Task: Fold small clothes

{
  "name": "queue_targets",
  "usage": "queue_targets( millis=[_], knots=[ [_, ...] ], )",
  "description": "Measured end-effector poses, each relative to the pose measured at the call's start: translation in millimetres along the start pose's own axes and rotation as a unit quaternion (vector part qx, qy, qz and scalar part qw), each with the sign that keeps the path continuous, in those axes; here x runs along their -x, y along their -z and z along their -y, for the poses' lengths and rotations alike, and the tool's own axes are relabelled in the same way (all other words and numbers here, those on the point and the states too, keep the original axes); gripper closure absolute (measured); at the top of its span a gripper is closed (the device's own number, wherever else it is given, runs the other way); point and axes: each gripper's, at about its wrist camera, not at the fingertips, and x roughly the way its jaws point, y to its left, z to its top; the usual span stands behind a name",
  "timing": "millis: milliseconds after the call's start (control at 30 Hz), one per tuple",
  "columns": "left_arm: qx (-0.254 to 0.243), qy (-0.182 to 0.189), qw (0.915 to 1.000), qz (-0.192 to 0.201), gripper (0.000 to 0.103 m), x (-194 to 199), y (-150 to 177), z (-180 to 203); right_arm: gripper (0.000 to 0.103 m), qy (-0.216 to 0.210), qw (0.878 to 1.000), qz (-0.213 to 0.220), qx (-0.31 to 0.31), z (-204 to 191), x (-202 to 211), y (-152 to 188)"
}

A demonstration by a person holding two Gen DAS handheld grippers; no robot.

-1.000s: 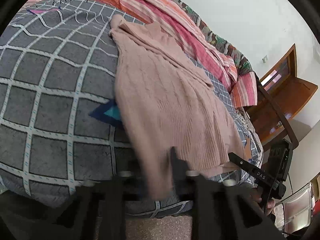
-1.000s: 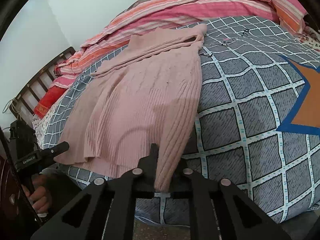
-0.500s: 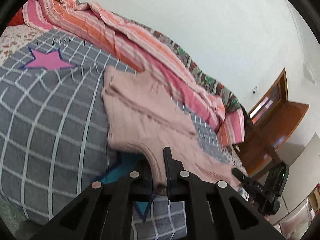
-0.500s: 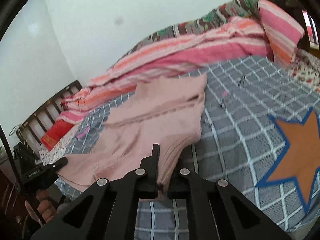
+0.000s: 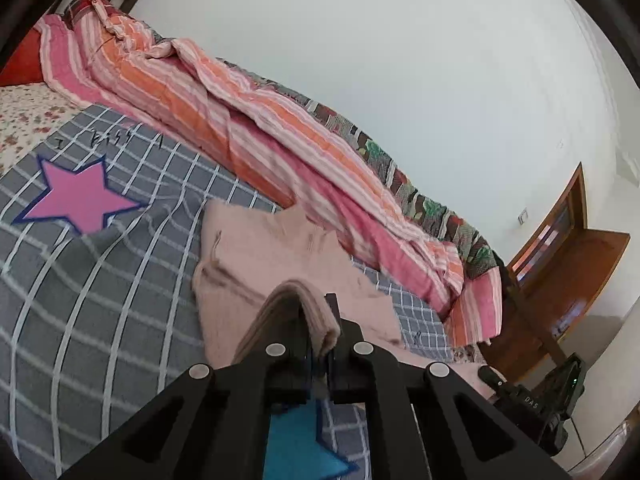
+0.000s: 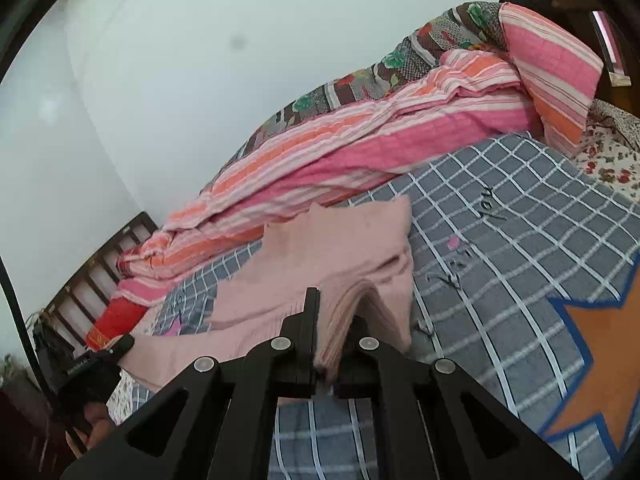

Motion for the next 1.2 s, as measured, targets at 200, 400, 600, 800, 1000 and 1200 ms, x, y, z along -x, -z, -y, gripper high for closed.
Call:
queue_targets(
  millis=[200, 400, 600, 800, 1000, 1200],
  knots=[
    [0.009, -0.012, 0.9998, 0.011, 0.097, -35.0, -24.4, -5.2, 0.098, 0.004, 1.000, -0.003, 0.005, -3.9, -42.3, -28.7],
    [0.060, -0.036, 0.9975, 0.015, 0.097, -87.4, -45.1, -20.2, 0.098, 0.015, 1.000, -0.026, 0.007, -3.6, -106.0, -57.2],
    [0.067, -0.058, 0.9960, 0.016, 0.098, -142.1, -70.7, -26.8, 0.098, 0.020, 0.999, -0.035, -0.001, 6.6, -161.8, -80.5],
    [0.044, -0.084, 0.9955, 0.006, 0.097, -183.6, -79.3, -35.3, 0.098, 0.036, 0.998, -0.047, -0.021, 23.8, -209.5, -84.7],
    [0.045, -0.107, 0.9929, -0.028, 0.094, -210.3, -72.3, -49.5, 0.092, 0.056, 0.995, -0.078, -0.027, 35.2, -243.2, -75.1],
    [0.068, -0.085, 0.9940, -0.014, 0.045, -195.9, -70.8, -56.0, 0.062, 0.025, 0.994, -0.096, -0.039, 38.5, -232.5, -67.0]
  ],
)
